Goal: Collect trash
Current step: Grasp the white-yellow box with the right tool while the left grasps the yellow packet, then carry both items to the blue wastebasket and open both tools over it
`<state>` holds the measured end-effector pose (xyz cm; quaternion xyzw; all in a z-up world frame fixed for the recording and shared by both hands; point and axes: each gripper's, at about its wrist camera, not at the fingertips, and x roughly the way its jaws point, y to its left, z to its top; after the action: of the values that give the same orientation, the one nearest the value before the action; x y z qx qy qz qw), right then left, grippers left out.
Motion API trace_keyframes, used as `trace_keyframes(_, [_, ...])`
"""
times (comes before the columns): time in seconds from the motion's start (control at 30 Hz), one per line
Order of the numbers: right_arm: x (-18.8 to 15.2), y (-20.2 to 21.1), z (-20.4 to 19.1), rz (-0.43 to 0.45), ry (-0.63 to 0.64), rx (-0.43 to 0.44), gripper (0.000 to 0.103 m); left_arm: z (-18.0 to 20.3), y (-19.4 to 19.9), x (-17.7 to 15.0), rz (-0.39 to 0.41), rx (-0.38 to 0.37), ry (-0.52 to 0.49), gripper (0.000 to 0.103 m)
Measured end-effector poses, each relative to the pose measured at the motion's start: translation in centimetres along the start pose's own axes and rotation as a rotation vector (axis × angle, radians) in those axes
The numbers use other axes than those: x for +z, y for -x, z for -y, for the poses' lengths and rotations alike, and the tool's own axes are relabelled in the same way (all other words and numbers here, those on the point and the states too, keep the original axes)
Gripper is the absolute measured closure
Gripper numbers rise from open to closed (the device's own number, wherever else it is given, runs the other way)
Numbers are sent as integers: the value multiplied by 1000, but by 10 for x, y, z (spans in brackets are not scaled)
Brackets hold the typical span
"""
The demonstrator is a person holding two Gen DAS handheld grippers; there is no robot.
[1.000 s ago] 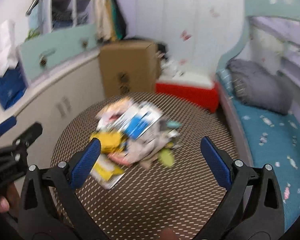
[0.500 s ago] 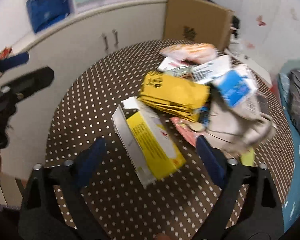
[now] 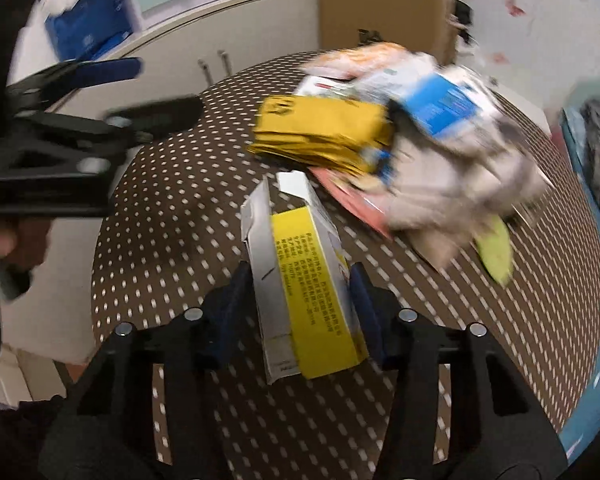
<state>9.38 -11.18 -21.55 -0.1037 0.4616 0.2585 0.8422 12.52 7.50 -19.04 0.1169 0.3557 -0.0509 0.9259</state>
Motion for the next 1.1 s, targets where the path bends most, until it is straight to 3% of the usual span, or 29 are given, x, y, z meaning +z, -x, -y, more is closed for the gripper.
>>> trace_keyframes(0.23, [-30, 33, 36, 17, -125, -45, 56, 51, -48, 14, 32, -94, -423, 4])
trace_keyframes(0.37, [-42, 43, 52, 25, -180, -65, 56, 64, -65, 18, 47, -120, -526, 5])
trace_keyframes(0.47, [-52, 47, 62, 29, -210, -77, 56, 74, -71, 16, 23, -184, -593, 39])
trace_keyframes(0.53, [-54, 51, 69, 41, -236, -71, 56, 76, -74, 10, 10, -163, -625, 45])
trace_keyframes(0.6, [-55, 53, 74, 49, -249, -71, 56, 75, -71, 8, 5, -168, -623, 51])
trace_keyframes(0.77, [-51, 59, 87, 71, -275, -67, 56, 51, -55, 10, -13, -256, -472, 58])
trace_keyframes(1.0, [-50, 68, 99, 104, -317, -69, 56, 27, -40, 3, -12, -268, -291, 60])
trace_keyframes(1.03, [-51, 69, 101, 105, -321, -70, 56, 25, -38, 3, -3, -260, -279, 58])
trace_keyframes(1.1, [-52, 67, 103, 103, -328, -68, 56, 26, -41, 5, 4, -233, -271, 29])
